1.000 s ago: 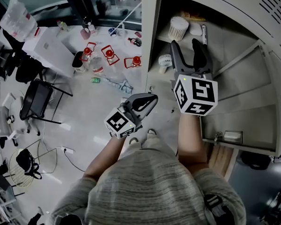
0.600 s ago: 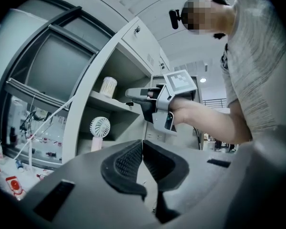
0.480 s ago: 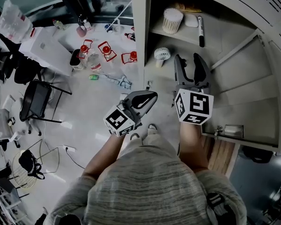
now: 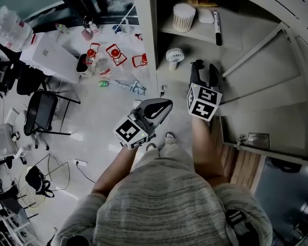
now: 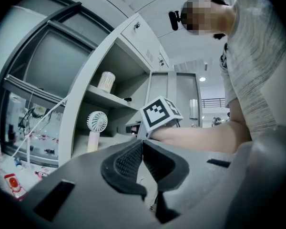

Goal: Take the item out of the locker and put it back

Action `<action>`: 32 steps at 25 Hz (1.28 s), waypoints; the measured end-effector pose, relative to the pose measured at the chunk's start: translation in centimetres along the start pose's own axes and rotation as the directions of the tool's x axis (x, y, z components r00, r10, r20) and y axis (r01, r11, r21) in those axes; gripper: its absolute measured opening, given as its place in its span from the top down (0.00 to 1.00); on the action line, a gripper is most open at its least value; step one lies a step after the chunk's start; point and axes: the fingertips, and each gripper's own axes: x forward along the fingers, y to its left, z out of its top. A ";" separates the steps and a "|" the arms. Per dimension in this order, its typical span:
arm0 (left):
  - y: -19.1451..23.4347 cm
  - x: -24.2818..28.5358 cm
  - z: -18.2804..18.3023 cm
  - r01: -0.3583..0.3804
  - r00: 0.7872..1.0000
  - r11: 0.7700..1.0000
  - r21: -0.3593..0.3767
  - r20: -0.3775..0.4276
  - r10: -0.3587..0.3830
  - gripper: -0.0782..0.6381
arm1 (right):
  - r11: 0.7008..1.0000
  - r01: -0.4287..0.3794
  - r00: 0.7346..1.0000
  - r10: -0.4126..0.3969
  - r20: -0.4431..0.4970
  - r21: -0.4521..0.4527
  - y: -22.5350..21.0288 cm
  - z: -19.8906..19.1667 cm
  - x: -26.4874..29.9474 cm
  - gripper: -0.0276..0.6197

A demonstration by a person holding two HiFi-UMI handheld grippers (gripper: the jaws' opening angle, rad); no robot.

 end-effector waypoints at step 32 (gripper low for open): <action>1.2 -0.7 0.2 -0.005 1.000 1.000 -0.013 0.023 0.005 0.88 | 0.982 0.188 0.942 -0.186 -0.280 -0.018 -3.0 -6.2 5.4 0.91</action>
